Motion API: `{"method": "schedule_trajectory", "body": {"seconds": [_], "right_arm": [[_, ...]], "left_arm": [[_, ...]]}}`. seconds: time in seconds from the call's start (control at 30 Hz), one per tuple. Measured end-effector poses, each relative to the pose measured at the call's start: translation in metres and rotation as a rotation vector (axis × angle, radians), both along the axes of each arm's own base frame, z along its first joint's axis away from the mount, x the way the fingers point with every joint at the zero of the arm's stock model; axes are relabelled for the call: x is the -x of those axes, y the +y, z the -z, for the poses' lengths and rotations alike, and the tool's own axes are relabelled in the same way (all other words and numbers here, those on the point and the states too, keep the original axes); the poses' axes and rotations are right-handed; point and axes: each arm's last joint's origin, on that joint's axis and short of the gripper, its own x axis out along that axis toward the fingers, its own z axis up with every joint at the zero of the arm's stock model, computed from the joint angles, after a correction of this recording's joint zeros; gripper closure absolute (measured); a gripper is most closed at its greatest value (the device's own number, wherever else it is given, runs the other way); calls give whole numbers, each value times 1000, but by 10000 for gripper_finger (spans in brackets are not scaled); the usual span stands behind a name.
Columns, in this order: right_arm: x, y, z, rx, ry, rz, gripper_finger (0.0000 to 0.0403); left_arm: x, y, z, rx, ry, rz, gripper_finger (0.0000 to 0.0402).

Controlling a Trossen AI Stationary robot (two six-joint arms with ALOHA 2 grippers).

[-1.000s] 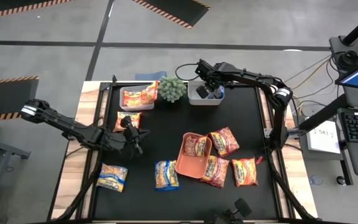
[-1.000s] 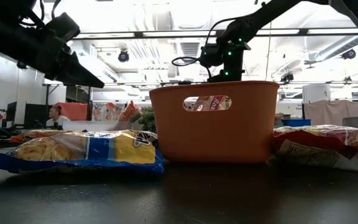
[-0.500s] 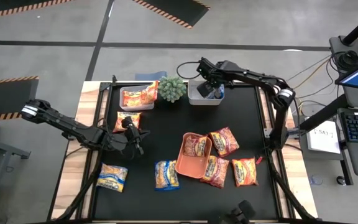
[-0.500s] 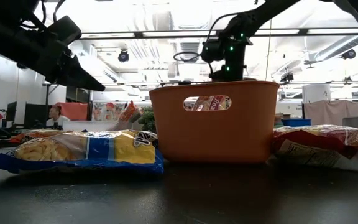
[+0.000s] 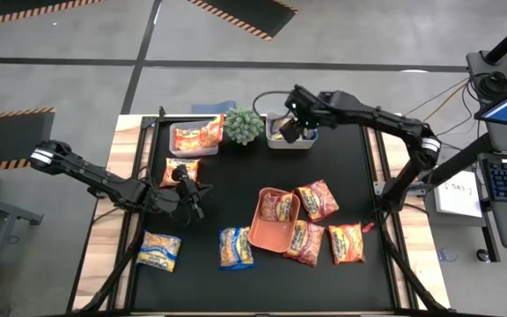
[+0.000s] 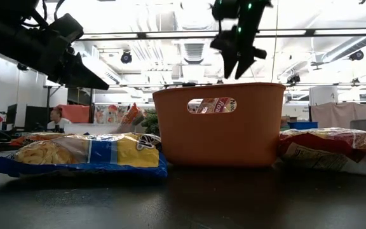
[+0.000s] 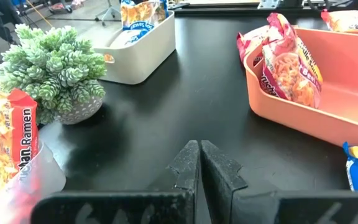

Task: Sort Maruchan noodles
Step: Put the red noodle pack into the orange bin

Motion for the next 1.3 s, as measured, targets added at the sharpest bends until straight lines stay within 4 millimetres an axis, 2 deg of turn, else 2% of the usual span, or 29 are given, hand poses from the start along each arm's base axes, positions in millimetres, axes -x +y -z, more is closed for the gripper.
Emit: {"method": "schedule_trajectory", "body": {"seconds": [0.17,0.3,0.43,0.57,0.8,0.93,1.13,1.3], "right_arm": [[-7,44,-10,11,-36,-124,198],[-14,76,-11,11,-42,-225,203],[-19,102,-3,-4,-22,-297,215],[-20,119,14,-48,10,-305,227],[-13,134,47,-190,72,-284,236],[-3,136,63,-263,139,-237,220],[32,137,77,-296,187,-152,175],[67,137,89,-318,95,-41,137]], "left_arm": [[0,0,0,0,1,0,402],[0,0,0,-1,1,0,402],[0,0,0,0,1,0,402],[0,0,0,2,-1,-1,402],[0,0,0,4,-5,-1,402],[0,0,-1,5,-10,-1,402],[-1,0,-1,8,-17,-1,402],[-1,0,-2,8,-19,0,402]]}}
